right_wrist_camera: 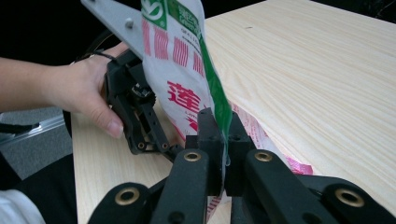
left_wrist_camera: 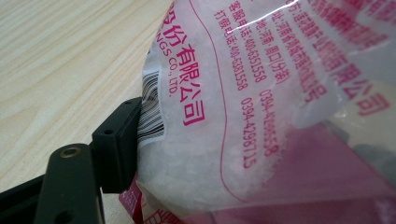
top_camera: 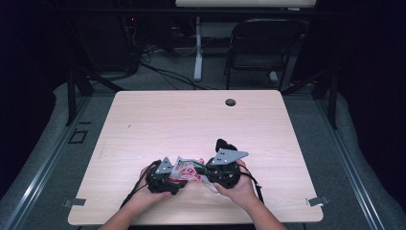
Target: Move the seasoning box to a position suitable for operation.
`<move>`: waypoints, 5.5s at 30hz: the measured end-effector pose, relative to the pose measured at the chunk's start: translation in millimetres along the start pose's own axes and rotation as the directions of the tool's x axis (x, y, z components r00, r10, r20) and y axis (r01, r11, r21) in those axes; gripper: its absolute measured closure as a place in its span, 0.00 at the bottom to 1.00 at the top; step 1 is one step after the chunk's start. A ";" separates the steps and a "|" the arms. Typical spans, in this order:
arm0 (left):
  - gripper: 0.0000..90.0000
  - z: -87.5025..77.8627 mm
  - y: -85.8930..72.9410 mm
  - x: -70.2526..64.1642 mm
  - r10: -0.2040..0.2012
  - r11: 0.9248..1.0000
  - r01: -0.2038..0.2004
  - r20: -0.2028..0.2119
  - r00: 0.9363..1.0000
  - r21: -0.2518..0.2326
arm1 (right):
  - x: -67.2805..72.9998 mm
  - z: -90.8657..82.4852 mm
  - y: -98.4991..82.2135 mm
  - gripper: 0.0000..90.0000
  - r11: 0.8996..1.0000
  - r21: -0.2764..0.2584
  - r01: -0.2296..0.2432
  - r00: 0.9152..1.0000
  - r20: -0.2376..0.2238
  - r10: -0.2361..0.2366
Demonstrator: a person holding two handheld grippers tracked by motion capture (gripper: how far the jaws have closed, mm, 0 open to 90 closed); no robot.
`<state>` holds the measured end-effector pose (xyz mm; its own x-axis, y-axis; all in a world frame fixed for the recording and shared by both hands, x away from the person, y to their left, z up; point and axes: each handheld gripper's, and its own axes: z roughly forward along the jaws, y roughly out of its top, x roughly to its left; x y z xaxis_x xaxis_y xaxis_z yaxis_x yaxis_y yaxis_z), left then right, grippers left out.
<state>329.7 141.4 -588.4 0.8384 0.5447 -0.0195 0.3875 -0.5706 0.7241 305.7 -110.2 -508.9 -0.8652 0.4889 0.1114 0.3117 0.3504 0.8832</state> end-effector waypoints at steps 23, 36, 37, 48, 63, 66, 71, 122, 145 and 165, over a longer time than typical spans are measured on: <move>0.50 -1.4 -0.3 3.9 -0.007 1.000 0.007 -0.022 1.000 -0.016 | -3.8 8.4 12.3 1.00 0.998 -0.036 -0.047 0.998 0.047 0.048; 0.60 -4.0 3.5 -1.9 0.037 0.999 -0.037 -0.081 0.996 0.001 | -3.3 6.1 11.8 1.00 0.998 -0.042 -0.045 0.998 0.049 0.047; 0.60 -4.4 3.9 -2.6 0.035 0.999 -0.035 -0.087 0.996 -0.002 | -3.3 5.7 11.8 1.00 0.998 -0.043 -0.044 0.998 0.048 0.046; 0.62 -11.3 9.4 -7.8 0.083 0.996 -0.084 -0.177 0.981 0.000 | -2.9 1.2 12.9 1.00 0.997 -0.060 -0.041 0.998 0.041 0.043; 0.63 -13.5 12.1 -11.1 0.108 0.994 -0.109 -0.219 0.970 0.006 | -2.2 -1.5 13.1 1.00 0.998 -0.057 -0.034 0.998 0.043 0.036; 0.63 -13.7 12.3 -11.5 0.110 0.994 -0.112 -0.226 0.968 0.006 | -2.5 -1.8 13.1 1.00 0.998 -0.057 -0.034 0.998 0.043 0.036; 0.63 -14.3 13.5 -12.8 0.114 0.993 -0.116 -0.238 0.964 0.006 | -2.7 -2.8 13.4 1.00 0.998 -0.057 -0.035 0.998 0.042 0.038; 0.66 -19.5 53.0 -13.0 0.328 0.940 -0.335 -0.469 0.820 0.071 | -19.2 -30.0 19.3 1.00 0.995 -0.065 -0.078 0.994 0.074 0.083; 0.66 -17.6 44.8 -15.4 0.359 0.928 -0.361 -0.481 0.800 0.094 | -15.9 -25.3 11.9 1.00 0.997 -0.038 -0.068 0.995 0.070 0.071; 0.66 -20.0 52.6 -21.4 0.421 0.896 -0.429 -0.522 0.742 0.113 | -12.7 -33.8 9.5 1.00 0.997 -0.042 -0.063 0.994 0.091 0.066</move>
<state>324.5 112.0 -536.2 0.5851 0.4842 0.6506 0.0305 -0.8148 0.5790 306.4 -140.0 -486.5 -0.8034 0.5817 0.1276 0.3485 0.2854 0.8928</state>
